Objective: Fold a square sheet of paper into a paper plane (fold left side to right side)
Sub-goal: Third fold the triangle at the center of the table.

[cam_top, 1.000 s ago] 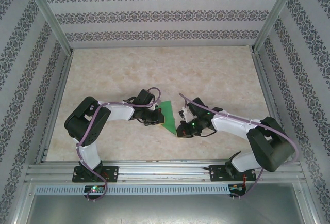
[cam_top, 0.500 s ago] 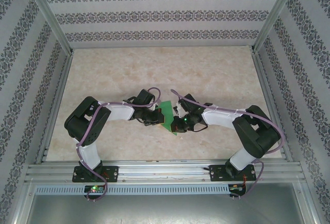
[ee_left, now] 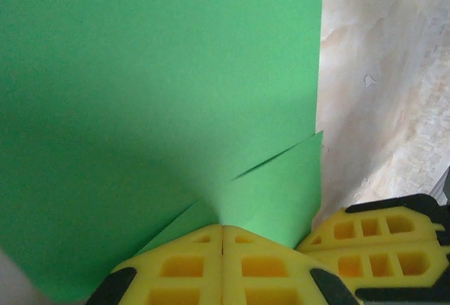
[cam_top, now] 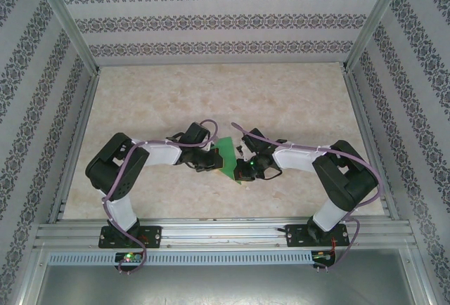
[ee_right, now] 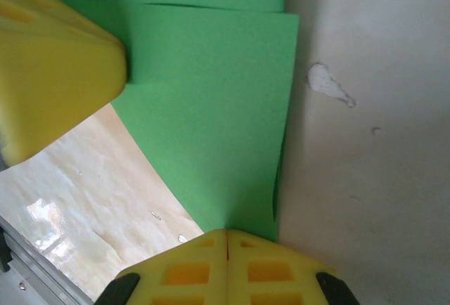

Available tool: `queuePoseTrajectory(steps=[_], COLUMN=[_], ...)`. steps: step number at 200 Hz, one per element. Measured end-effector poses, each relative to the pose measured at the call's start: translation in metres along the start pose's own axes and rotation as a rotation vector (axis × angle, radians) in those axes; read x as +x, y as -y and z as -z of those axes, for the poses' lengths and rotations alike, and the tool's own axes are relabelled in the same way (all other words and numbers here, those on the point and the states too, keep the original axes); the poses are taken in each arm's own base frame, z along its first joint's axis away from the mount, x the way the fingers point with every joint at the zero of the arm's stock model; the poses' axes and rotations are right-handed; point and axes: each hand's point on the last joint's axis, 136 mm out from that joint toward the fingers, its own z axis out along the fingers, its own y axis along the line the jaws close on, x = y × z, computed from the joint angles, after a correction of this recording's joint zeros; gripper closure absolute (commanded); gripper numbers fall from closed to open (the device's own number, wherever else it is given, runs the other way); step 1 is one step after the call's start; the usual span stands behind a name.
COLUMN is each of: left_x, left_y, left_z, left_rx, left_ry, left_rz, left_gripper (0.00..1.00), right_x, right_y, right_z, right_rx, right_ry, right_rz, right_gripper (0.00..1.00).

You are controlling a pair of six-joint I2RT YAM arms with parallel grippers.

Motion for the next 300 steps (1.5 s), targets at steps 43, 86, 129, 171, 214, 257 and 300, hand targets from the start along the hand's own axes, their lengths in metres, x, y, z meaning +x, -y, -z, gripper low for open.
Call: queuePoseTrajectory(steps=[43,86,129,171,214,257,300], left_x=[0.013,0.023,0.025,0.030,0.025,0.022,0.019], left_y=[0.021,0.038,0.032,0.025,0.020,0.016,0.013], left_z=[0.009,0.002,-0.008,-0.017,-0.018,-0.017,-0.015], left_rx=[0.040,0.074,0.066,0.045,0.012,-0.029,-0.035], left_ry=[0.011,0.002,-0.011,-0.033,-0.016,-0.007,-0.003], left_rz=[-0.054,-0.084,-0.062,-0.052,-0.046,-0.034,-0.031], left_gripper=[0.99,1.00,1.00,1.00,1.00,1.00,1.00], right_x=[0.001,0.001,0.001,0.001,0.000,0.000,0.001], right_y=[-0.001,-0.001,-0.001,-0.001,0.000,0.001,0.001], right_z=[-0.001,-0.001,-0.001,-0.001,-0.001,-0.001,-0.001], right_rx=[0.017,0.041,0.062,0.075,0.089,0.103,0.105], right_ry=[0.002,0.007,0.011,0.012,0.012,0.010,0.008], right_rz=[-0.004,-0.001,-0.001,0.001,0.000,0.003,0.005], right_gripper=[1.00,1.00,1.00,1.00,1.00,1.00,1.00])
